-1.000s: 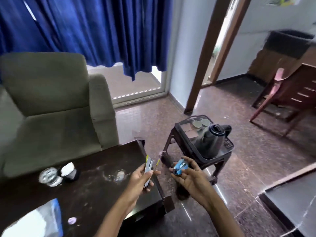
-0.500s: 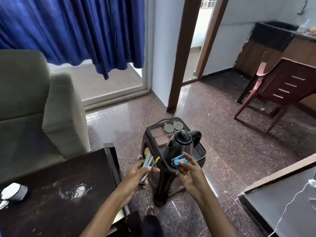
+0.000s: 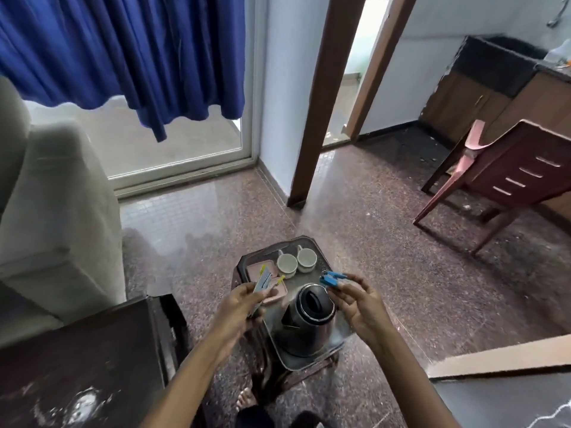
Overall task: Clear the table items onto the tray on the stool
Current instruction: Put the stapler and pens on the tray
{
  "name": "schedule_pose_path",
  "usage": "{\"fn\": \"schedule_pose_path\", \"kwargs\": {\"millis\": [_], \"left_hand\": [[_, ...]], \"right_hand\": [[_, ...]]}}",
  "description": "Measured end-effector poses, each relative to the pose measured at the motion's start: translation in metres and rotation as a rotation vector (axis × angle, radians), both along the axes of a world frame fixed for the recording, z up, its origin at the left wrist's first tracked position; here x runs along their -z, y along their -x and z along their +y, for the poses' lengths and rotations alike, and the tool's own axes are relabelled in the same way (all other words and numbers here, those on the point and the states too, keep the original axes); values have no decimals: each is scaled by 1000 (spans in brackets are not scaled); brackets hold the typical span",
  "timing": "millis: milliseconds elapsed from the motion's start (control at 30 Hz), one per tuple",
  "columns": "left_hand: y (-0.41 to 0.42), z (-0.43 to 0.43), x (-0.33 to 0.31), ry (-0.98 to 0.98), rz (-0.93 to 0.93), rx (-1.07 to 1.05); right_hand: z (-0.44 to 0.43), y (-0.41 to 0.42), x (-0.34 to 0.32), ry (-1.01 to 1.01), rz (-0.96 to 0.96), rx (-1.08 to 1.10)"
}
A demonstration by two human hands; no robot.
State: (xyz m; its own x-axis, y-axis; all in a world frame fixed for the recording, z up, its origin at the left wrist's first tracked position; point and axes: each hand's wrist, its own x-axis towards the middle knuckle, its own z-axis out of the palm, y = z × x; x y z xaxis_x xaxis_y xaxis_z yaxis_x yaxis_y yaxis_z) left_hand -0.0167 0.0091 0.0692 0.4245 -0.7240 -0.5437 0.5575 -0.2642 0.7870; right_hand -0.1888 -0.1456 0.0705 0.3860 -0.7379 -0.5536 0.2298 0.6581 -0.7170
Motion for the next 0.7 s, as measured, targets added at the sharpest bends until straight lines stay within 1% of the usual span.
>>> {"fn": "schedule_pose_path", "kwargs": {"millis": [67,167,233,300,367,433,567,633,700], "left_hand": [[-10,-14,5,-27,45,-85],[-25,-34,11,-45,123,-187],[-32,-47,13,-82,115,-222],[-37,-57,13,-120,73,-238],[-40,-63,13,-146,42,-255],[-39,-66,12,-166,34,-277],[-31,-70,9,-196,88,-341],[-27,-73,10,-211,118,-365],[-23,-76,11,-223,145,-397]], "right_hand": [[-18,-14,7,18,97,-23],[-43,-39,25,73,298,-127],[-60,-56,40,136,477,-231],[-73,-69,61,213,611,-356],[-88,-80,84,268,696,-465],[-101,-90,110,266,752,-586],[-124,-98,172,255,953,-786],[-130,-101,196,242,1016,-855],[-136,-103,221,271,1069,-920]]}}
